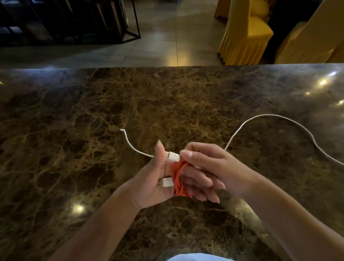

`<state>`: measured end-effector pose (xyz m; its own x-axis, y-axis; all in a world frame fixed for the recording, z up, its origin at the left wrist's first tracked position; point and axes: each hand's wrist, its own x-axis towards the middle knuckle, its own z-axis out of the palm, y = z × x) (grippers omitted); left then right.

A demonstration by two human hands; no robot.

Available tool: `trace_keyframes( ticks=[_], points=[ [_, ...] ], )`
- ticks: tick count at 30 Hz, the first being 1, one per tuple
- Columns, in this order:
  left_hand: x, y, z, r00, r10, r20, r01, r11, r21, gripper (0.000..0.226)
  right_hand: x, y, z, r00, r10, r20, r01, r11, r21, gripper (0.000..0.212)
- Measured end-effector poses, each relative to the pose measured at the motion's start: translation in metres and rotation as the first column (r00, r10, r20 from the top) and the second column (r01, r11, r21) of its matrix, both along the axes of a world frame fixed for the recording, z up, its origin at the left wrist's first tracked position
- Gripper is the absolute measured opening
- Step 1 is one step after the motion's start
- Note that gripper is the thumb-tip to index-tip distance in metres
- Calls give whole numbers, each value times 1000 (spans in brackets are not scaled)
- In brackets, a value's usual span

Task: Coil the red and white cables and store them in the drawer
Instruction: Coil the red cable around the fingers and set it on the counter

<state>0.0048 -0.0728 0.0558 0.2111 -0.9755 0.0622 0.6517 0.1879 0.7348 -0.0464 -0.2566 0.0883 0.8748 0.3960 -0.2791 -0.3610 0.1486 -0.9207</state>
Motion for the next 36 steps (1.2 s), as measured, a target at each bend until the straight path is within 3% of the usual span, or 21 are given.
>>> trace_keyframes(
  ticks=[3,6,8,13,16,19,22,25,27,30,34,36],
  points=[
    [7,-3,3,993,70,-96,-70,998,6,76,1,-1,-9,996,-9,-89,24,986,167,55],
    [14,-3,0,982,142,-124,-148,988,-42,63,-1,2,-28,988,69,-140,-38,976,214,91],
    [13,-6,-2,966,150,-210,-173,980,-94,62,-4,3,-37,986,90,-137,-62,979,196,97],
    [4,-17,-12,899,213,-383,-298,937,-180,61,-6,2,-42,988,-96,-118,115,979,167,78],
    [6,-21,-10,872,294,-392,-357,929,-98,58,-4,10,-49,959,-232,-161,258,951,170,53],
    [9,-8,-7,867,264,-423,-320,945,-68,57,-8,21,-51,932,-309,-187,344,917,202,37],
    [10,9,-9,902,271,-337,-299,954,-33,58,-17,27,-54,955,-286,-73,295,924,242,32],
    [6,4,-4,904,251,-347,-296,951,-85,58,-14,21,-49,978,-209,-13,204,934,295,57],
    [3,-3,-1,899,209,-384,-276,953,-126,65,-9,15,-44,985,-168,-25,168,937,308,62],
    [1,-6,-4,914,179,-364,-236,964,-119,75,-5,10,-37,986,-167,12,160,958,238,46],
    [-1,-7,-7,908,135,-397,-210,966,-151,51,-4,7,-33,975,-203,92,190,973,132,26],
    [0,-6,-6,921,135,-366,-196,971,-135,51,-4,4,-35,965,-224,135,214,973,81,25]
  ],
)
